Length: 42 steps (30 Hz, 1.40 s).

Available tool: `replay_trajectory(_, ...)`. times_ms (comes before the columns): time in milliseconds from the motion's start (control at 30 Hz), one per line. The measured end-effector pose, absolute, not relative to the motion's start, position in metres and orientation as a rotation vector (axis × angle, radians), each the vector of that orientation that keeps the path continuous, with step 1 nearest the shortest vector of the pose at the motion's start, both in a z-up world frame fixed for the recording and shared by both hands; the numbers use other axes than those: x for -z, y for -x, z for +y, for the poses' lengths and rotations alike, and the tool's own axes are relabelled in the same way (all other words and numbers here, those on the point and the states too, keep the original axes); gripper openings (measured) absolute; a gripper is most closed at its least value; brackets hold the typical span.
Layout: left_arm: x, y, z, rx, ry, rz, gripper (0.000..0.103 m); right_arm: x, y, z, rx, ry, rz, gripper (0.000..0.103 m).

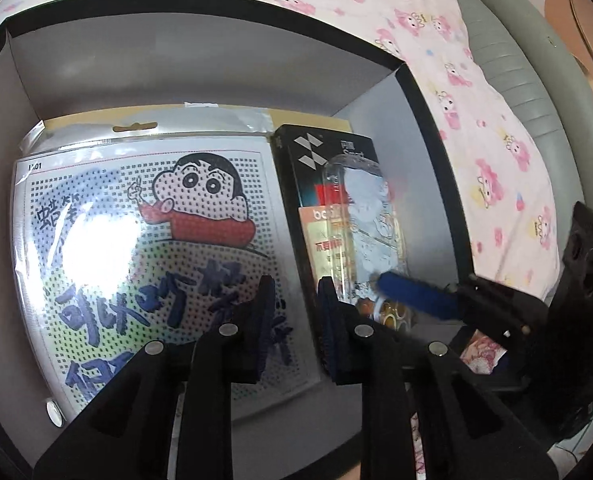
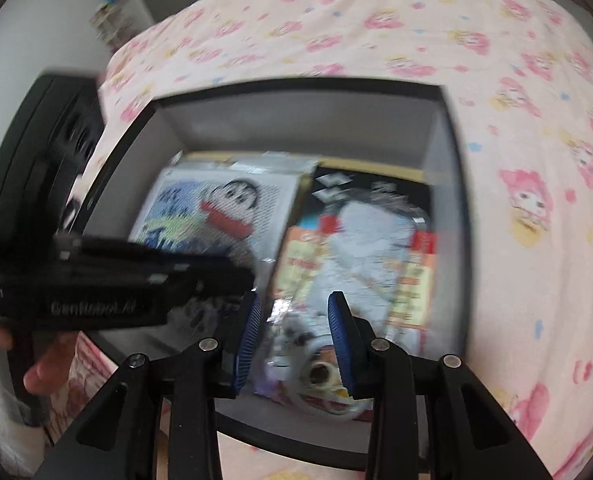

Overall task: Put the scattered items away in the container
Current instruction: 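Lower the phone case onto the sticker card and open the left gripper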

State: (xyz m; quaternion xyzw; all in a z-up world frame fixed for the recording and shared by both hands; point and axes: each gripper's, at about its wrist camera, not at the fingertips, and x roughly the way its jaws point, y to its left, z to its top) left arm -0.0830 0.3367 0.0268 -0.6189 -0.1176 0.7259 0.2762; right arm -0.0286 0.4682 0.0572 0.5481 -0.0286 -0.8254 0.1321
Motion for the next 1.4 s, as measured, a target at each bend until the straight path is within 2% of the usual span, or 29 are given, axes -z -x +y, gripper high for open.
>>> replay_trajectory(67, -0.026, 0.082, 0.336, -1.937, 1.662, -0.316, 0.020, -0.046, 0.031, 0.466, 2.370, -1.671, -0.064, 0.032)
replay_trajectory(233, -0.033, 0.084, 0.353, -1.905, 1.630, -0.328, 0.020, -0.048, 0.026, 0.477, 2.408, -1.691, -0.059, 0.028)
replay_trajectory(367, -0.038, 0.084, 0.359, -1.868, 1.588, -0.367, 0.020, -0.058, 0.013, 0.474, 2.468, -1.662, 0.013, 0.028)
replay_trajectory(567, -0.027, 0.078, 0.352, -1.802, 1.618, -0.370, 0.020, -0.082, -0.010, 0.508, 2.553, -1.515, -0.301, 0.029)
replay_trajectory(833, -0.025, 0.065, 0.372, -1.729, 1.625, -0.308, 0.021, -0.092, -0.004, 0.525, 2.649, -1.483, -0.352, 0.030)
replay_trajectory(1033, -0.046, 0.074, 0.340, -1.903, 1.589, -0.324, 0.021, -0.090, 0.007, 0.504, 2.558, -1.517, -0.214, 0.030)
replay_trajectory(1400, -0.035, 0.082, 0.319, -1.939, 1.623, -0.341, 0.021, -0.048, 0.026, 0.475, 2.422, -1.677, -0.032, 0.029)
